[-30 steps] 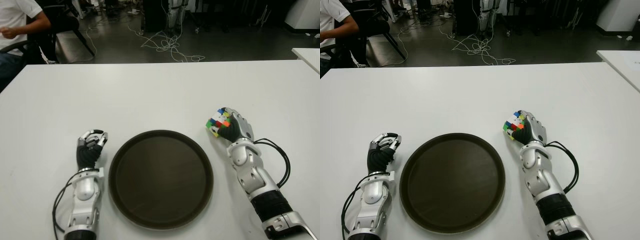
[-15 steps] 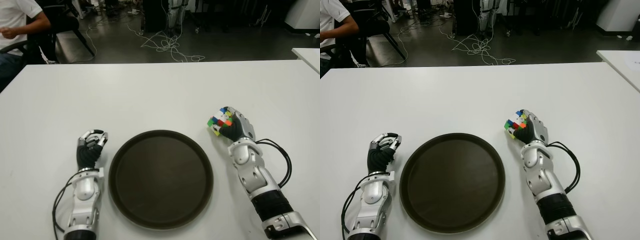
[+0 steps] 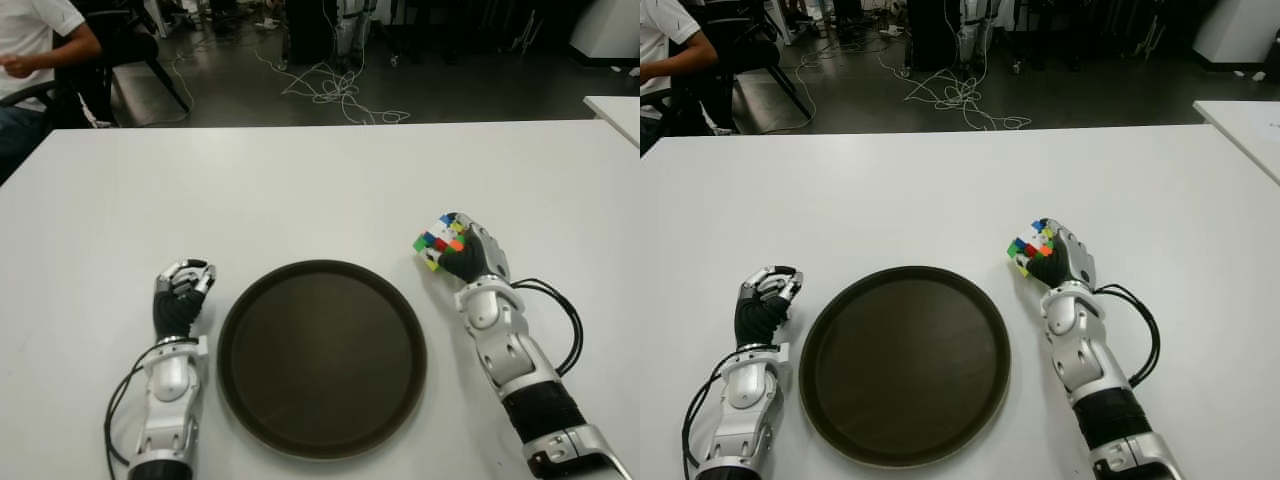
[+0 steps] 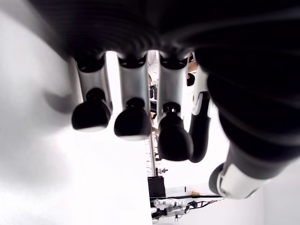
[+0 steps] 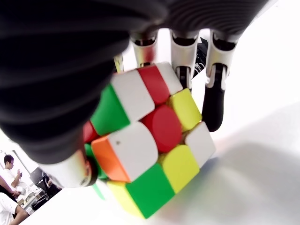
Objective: Pick up the Rubik's Cube and put it in the plate
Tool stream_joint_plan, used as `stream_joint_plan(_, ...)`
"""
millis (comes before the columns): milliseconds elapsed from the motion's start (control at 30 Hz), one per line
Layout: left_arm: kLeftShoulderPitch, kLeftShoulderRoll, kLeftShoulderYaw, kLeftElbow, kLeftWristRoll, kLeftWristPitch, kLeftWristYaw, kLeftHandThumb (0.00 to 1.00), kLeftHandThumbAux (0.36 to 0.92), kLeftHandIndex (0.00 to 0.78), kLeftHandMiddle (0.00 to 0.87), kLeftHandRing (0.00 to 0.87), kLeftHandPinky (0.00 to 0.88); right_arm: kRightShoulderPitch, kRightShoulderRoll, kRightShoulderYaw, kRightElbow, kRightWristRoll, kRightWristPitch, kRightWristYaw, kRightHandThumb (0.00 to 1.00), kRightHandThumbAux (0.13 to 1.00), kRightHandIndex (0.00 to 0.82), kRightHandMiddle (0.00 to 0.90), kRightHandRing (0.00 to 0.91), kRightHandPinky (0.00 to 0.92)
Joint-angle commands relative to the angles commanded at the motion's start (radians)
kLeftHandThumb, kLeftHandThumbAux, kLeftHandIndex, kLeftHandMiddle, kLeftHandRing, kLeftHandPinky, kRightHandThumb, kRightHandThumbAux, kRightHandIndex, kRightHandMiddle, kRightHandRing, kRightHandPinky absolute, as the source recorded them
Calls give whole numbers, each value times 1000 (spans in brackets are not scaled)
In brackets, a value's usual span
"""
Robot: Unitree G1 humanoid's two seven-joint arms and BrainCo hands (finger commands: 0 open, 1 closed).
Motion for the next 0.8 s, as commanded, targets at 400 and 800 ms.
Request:
stream_joint_plan(400, -1, -5, -1, -2, -12, 3, -9, 716, 700, 445, 818, 833, 818, 117, 90, -29, -293, 59, -221, -83, 696, 725, 439, 820, 823, 819)
stream_joint_plan(800, 1, -11, -6, 1, -6, -19, -4, 716, 700, 445, 819, 829, 818, 192, 116, 33, -390, 67, -458, -58, 697, 722, 440, 827, 837, 831)
